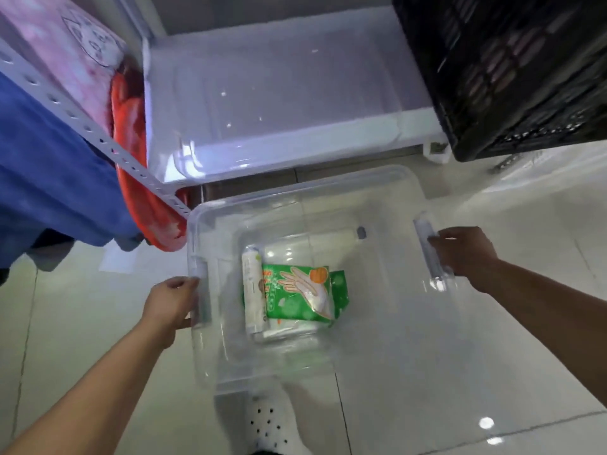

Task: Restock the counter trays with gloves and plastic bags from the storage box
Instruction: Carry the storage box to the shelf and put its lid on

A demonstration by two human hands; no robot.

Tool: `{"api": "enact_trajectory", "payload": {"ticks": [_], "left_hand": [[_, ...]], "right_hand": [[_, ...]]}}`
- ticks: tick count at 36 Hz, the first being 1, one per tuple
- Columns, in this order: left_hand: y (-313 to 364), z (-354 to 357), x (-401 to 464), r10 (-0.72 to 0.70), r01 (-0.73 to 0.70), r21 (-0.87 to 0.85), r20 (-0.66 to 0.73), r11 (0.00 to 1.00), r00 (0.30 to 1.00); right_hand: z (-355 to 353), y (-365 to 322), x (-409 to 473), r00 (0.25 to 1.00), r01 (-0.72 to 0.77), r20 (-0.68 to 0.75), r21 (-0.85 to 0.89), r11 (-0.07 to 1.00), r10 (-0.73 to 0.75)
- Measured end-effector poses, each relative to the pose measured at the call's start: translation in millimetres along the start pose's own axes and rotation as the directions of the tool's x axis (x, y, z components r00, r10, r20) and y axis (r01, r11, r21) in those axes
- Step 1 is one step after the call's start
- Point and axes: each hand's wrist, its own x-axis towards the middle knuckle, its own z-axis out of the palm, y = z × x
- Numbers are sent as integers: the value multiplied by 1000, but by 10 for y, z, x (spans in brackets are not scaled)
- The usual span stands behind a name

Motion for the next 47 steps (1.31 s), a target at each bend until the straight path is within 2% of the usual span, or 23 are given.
{"api": "enact_trajectory", "payload": {"ticks": [3, 6, 7, 8, 9, 10, 12, 14, 15, 16, 17, 19, 21, 24, 29, 30, 32, 34, 36, 39, 42, 44, 47], "left_hand": [[-5, 64, 122, 59, -60, -4, -25, 998, 998], [16, 109, 164, 102, -102, 46, -9, 994, 995], [41, 119, 166, 151, -147, 119, -23, 982, 988], [85, 126, 159, 244, -222, 264, -57, 939, 968], [154, 133, 144, 373, -302, 426, -93, 853, 923], [243, 143, 135, 513, -375, 540, -126, 754, 849], [503, 189, 141, 733, -521, 609, -154, 598, 662], [846, 303, 187, 858, -592, 676, -118, 438, 500], [1014, 381, 217, 891, -580, 736, -70, 350, 449], [1165, 461, 237, 900, -542, 790, -27, 286, 436], [1291, 535, 257, 887, -488, 836, 2, 252, 461], [1462, 659, 302, 832, -357, 912, 31, 203, 553], [1549, 746, 286, 792, -230, 959, 11, 164, 611], [1473, 816, 222, 800, -173, 964, -60, 201, 597], [1148, 783, -7, 851, -234, 968, 46, 91, 523], [1153, 731, -105, 867, -240, 967, 52, 79, 495], [1234, 600, -373, 921, -257, 964, 39, 67, 387], [1296, 486, -683, 966, -302, 951, 14, 67, 257], [1312, 386, -1043, 987, -336, 938, -33, 84, 156], [1308, 242, -1501, 986, -460, 873, -157, 163, 53], [1269, 110, -1874, 952, -615, 752, -305, 236, -7], [1252, 15, -2105, 937, -682, 704, -341, 199, -78], [1272, -148, -2410, 900, -743, 667, -357, 57, -252]], "right_hand": [[91, 82, 154, 998, 69, -5, 30, 997, -69], [135, 178, 261, 992, 123, -11, -23, 992, -124], [135, 208, 283, 992, 123, 4, -22, 992, -123], [132, 247, 312, 992, 123, 20, -5, 992, -123], [132, 289, 336, 992, 127, 26, 17, 992, -127], [144, 331, 363, 990, 139, 21, 37, 990, -139], [199, 401, 394, 985, 172, -22, 59, 983, -171], [268, 466, 409, 978, 201, -72, 112, 973, -193], [292, 494, 410, 978, 202, -83, 154, 967, -191], [317, 522, 416, 977, 204, -96, 195, 959, -189], [340, 541, 410, 976, 208, -107, 218, 954, -189], [375, 573, 393, 971, 222, -138, 215, 951, -195], [394, 599, 371, 967, 225, -169, 207, 952, -192], [416, 611, 390, 968, 222, -162, 200, 954, -192], [378, 559, 447, 983, 168, -101, 165, 972, -153], [366, 553, 437, 986, 152, -87, 157, 976, -140], [344, 517, 401, 987, 151, -77, 132, 980, -141], [327, 453, 349, 982, 155, -123, 93, 983, -143], [269, 374, 259, 961, 226, -178, 66, 972, -211], [150, 128, 91, 903, 421, -193, 229, 878, -383], [-57, -169, -60, 849, 527, -230, 446, 723, -476], [-205, -324, -115, 826, 544, -233, 565, 620, -513], [-387, -426, -121, 832, 513, -208, 642, 570, -514]]}}
